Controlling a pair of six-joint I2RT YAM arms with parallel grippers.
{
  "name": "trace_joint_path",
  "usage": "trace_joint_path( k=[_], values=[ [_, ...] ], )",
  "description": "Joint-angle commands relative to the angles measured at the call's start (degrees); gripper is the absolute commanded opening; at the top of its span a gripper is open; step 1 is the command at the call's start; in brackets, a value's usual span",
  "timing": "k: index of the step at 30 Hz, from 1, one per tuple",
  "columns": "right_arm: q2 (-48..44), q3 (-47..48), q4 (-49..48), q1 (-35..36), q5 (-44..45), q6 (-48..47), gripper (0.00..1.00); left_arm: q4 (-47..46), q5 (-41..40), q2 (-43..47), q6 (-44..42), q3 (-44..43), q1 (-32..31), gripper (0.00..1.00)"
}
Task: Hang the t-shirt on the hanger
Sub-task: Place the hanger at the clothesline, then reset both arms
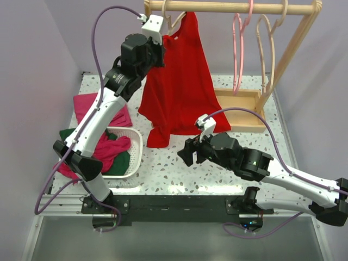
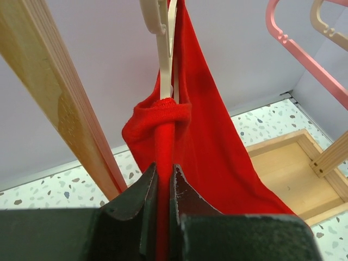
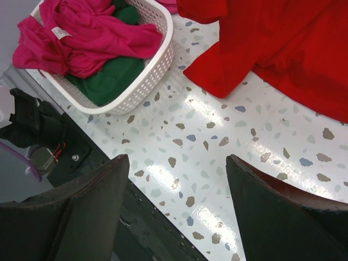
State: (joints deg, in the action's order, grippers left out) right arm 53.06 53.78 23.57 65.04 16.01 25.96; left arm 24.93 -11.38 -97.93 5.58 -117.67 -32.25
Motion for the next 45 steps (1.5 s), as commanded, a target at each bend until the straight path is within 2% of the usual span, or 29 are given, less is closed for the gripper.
trace_joint_path(
  k=[1,2,4,8,13,14,15,20,26,30,31,36,45],
  values=[
    [-1.38,-1.13,0.16,0.18,1.83,0.5,0.77,-4.53,1.88,2.82,1.27,-0.91,0.61,0.2],
    [-1.73,-1.31,0.24,0.18,2.09,0.5,0.77,-5.06,2.06,3.79,1.18,1.19,0.61,0.3],
    [-2.08,-1.75,0.16,0.18,2.53,0.24,0.78,-6.56,2.15,6.68,0.66,2.96,0.61,0.34],
    [-2.96,-3.06,-0.54,0.18,3.24,0.06,0.81,-6.91,3.9,10.56,-0.66,6.04,0.61,0.51],
    [-3.75,-4.47,-1.33,0.18,4.29,0.32,0.84,-6.91,8.2,16.35,0.3,9.29,0.61,0.63],
    [-3.93,-4.91,-1.42,0.18,4.81,0.32,0.85,-6.91,9.69,17.15,0.48,10.6,0.61,0.75],
    [-4.1,-5.09,-1.42,0.18,5.08,0.59,0.85,-6.74,10.23,17.85,1.0,11.31,0.61,0.82],
    [-5.77,-6.84,-1.69,0.27,7.01,1.46,0.88,-7.25,16.1,23.39,3.9,18.06,0.52,1.0],
    [-8.23,-8.6,-1.25,0.18,11.41,3.31,0.9,-8.84,18.68,28.67,7.07,26.95,-1.84,1.0],
    [-9.72,-9.74,-0.37,0.27,14.04,4.54,0.91,-7.18,11.56,29.46,5.15,30.74,-12.28,1.0],
    [-10.16,-10.09,-0.28,0.18,15.01,4.89,0.91,-7.09,9.2,29.81,5.4,32.83,-13.35,1.0],
    [-14.11,-12.73,0.95,0.18,18.61,7.52,0.92,-11.13,8.48,33.33,9.0,43.65,-15.82,1.0],
    [-15.53,-17.21,0.78,0.18,20.9,11.57,0.96,-15.96,3.3,33.42,14.0,59.82,-22.94,1.0]
  ],
)
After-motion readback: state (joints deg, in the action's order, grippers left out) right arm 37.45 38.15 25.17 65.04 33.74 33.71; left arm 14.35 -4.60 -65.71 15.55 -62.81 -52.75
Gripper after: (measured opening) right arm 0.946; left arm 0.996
